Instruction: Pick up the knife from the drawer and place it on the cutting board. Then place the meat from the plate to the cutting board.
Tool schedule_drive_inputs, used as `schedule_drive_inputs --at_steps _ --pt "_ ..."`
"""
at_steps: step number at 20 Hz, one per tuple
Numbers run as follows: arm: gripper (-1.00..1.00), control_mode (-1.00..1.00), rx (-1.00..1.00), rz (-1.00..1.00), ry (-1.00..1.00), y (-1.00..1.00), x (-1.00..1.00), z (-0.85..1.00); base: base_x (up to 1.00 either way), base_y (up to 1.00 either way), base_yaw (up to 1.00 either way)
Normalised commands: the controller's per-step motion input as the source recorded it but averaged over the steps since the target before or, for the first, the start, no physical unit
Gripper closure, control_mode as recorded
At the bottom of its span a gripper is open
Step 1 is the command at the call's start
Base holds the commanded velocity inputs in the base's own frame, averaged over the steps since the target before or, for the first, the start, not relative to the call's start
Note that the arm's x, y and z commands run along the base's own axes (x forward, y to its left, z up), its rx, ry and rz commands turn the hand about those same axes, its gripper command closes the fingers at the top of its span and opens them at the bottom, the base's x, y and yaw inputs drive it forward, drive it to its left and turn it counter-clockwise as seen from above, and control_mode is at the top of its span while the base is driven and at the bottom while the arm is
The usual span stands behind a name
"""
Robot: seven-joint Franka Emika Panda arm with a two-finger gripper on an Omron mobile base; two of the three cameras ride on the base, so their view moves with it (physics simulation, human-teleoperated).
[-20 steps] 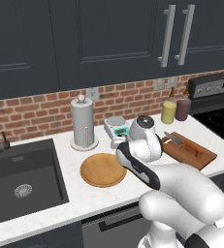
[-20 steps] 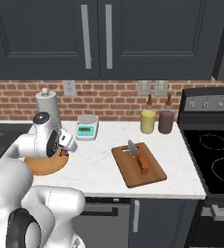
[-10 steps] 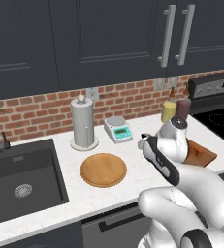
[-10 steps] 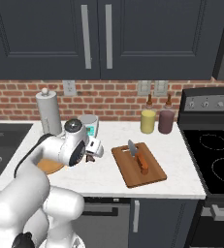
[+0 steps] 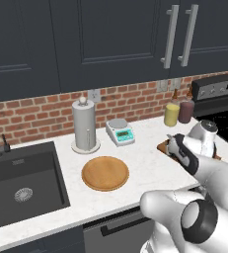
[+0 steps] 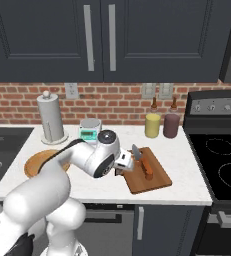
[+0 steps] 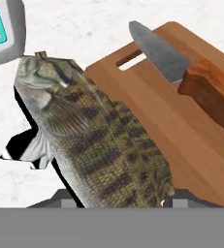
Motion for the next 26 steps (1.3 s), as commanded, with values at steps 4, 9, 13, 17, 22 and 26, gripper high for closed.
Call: schedule_drive_inputs --at_steps 4,9,13,17,22,26 --pt "1.00 -1.00 -0.04 0.00 0.15 -1.00 0.00 0.00 0.00 0.00 0.00" --pt "1.00 -1.00 0.00 0.00 0.06 -0.71 0.13 0.00 0.00 0.00 0.00" --pt "1.00 -1.00 0.00 0.00 0.00 -0.08 0.25 -0.09 0.00 0.00 0.00" --pt "1.00 -1.00 0.00 0.00 0.00 0.00 0.18 -0.27 0.00 0.00 0.00" --pt "1.00 -1.00 0.00 0.00 0.00 0.00 0.25 -0.30 0.00 0.00 0.00" --pt "1.00 -1.00 0.00 0.00 0.00 0.00 0.29 -0.34 0.00 0.00 0.00"
